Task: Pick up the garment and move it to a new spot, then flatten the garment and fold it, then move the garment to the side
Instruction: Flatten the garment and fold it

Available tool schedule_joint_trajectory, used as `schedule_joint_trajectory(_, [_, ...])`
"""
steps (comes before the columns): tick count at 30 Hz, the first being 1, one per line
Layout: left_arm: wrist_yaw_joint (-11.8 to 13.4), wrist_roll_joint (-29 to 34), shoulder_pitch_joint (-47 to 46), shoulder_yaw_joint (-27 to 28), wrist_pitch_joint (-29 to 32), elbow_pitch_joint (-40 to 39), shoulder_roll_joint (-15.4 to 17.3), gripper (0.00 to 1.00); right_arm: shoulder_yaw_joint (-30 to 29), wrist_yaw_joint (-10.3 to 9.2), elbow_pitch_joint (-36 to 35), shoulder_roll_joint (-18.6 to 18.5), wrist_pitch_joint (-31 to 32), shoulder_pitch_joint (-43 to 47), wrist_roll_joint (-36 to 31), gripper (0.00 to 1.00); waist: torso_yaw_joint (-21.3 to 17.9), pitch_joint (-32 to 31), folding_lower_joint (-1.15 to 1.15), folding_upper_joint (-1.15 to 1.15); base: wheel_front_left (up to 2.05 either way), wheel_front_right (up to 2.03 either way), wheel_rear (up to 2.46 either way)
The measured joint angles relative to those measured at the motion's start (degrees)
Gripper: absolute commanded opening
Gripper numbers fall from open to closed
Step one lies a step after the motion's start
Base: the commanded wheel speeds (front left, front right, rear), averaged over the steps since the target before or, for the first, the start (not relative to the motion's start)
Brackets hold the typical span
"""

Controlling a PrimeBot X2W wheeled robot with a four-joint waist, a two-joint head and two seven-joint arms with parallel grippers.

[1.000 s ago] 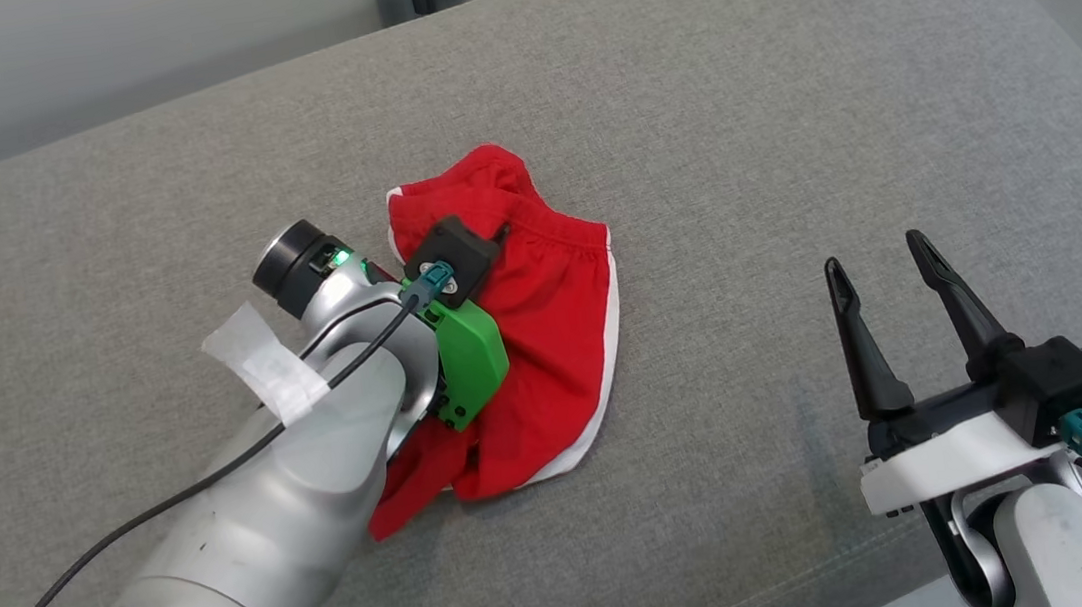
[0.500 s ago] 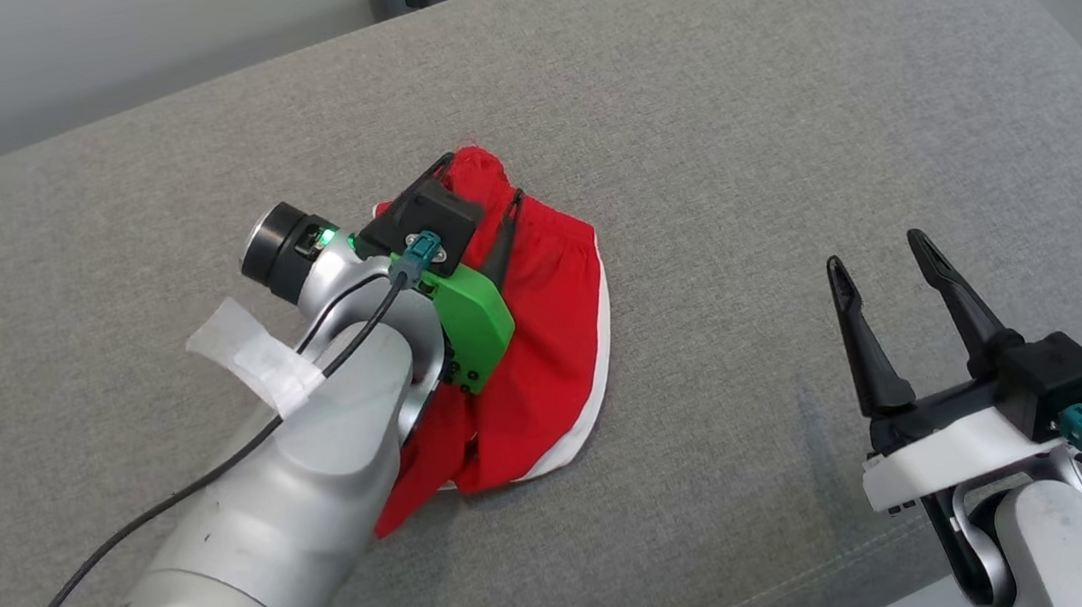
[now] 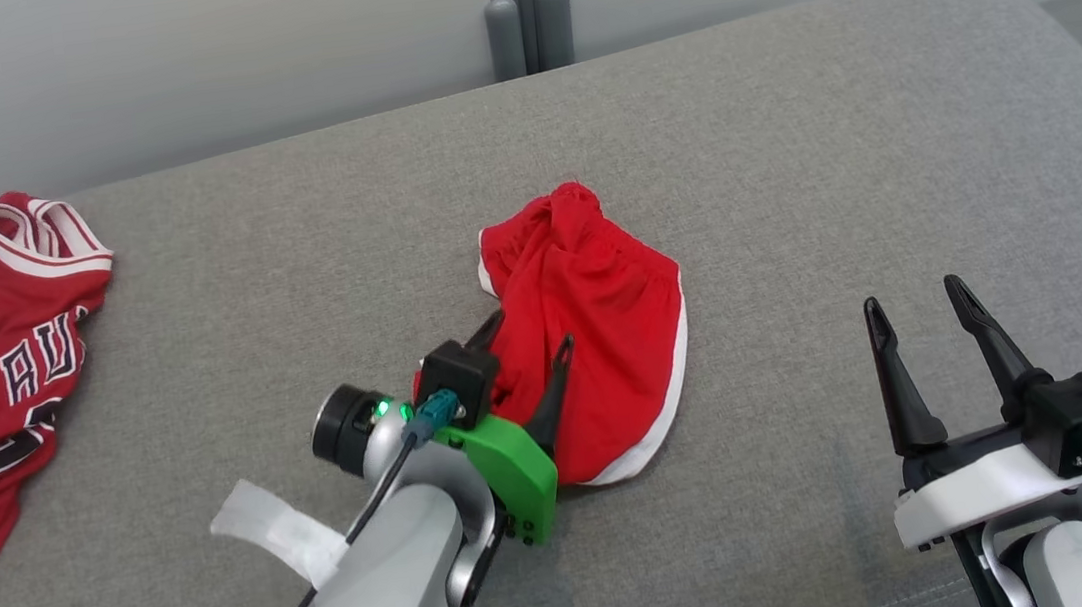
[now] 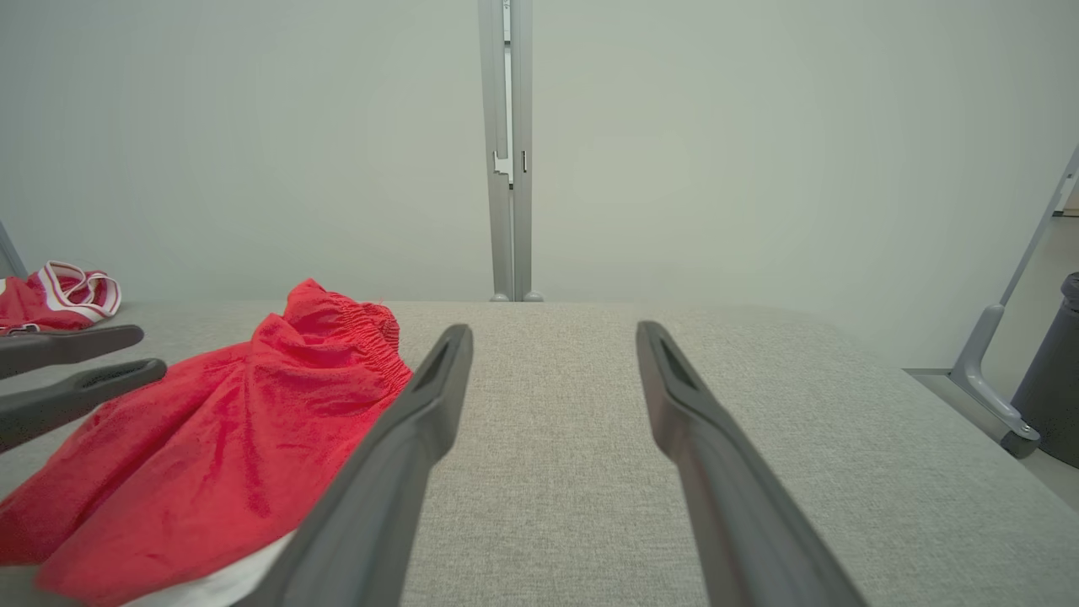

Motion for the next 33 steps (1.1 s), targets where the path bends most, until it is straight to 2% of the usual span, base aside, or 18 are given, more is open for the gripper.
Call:
schedule_joint_trajectory(8, [0.23, -0.82, 8.71, 0.9, 0.0, 0.29, 0.01, 1.0, 0.1, 0.0, 0.1, 0.0, 0.0, 1.01, 0.09, 1.0, 2.9, -3.31, 0.0, 0.0, 0.0, 0.0, 0.0])
schedule_joint_trajectory(17, [-0.22, -1.78, 11.16, 0.77, -0.01, 5.25, -0.02, 1.0, 0.23, 0.0, 0.05, 0.0, 0.0, 1.23, 0.13, 1.0, 2.91, -3.77, 0.0, 0.0, 0.0, 0.0, 0.0])
schedule_joint_trajectory(18, [-0.44, -2.07, 11.16, 0.57, -0.07, 5.98, -0.04, 0.82, 0.24, 0.0, 0.04, 0.0, 0.0, 1.22, 0.08, 1.0, 2.78, -3.7, 0.0, 0.0, 0.0, 0.0, 0.0])
schedule_joint_trajectory(19, [-0.59, -2.4, 11.16, 0.42, -0.08, 6.52, -0.02, 0.46, 0.23, 0.0, 0.04, 0.0, 0.0, 1.22, 0.03, 1.0, 2.66, -3.62, 0.0, 0.0, 0.0, 0.0, 0.0])
schedule_joint_trajectory(20, [-0.7, -2.61, 11.15, 0.2, -0.08, 7.0, -0.01, 0.19, 0.21, 0.0, 0.02, 0.0, 0.0, 1.22, -0.04, 1.0, 2.56, -3.54, 0.0, 0.0, 0.0, 0.0, 0.0])
schedule_joint_trajectory(21, [-0.74, -2.83, 11.14, -0.02, -0.08, 7.27, -0.02, 0.0, 0.15, 0.0, 0.02, 0.0, 0.0, 1.21, -0.08, 1.0, 2.5, -3.47, 0.0, 0.0, 0.0, 0.0, 0.0])
schedule_joint_trajectory(26, [-0.23, -2.92, 10.4, 1.33, -0.08, 5.1, -0.03, 0.0, -0.55, 0.0, -0.1, 0.0, 0.0, 1.21, -0.18, 1.0, 2.81, -3.29, 0.0, 0.0, 0.0, 0.0, 0.0])
schedule_joint_trajectory(33, [0.86, -0.08, 9.68, 6.36, -0.08, -1.35, 0.6, 0.0, -0.56, 0.0, -0.09, 0.0, 0.0, 1.32, -0.18, 1.0, 3.97, -3.74, 0.0, 0.0, 0.0, 0.0, 0.0])
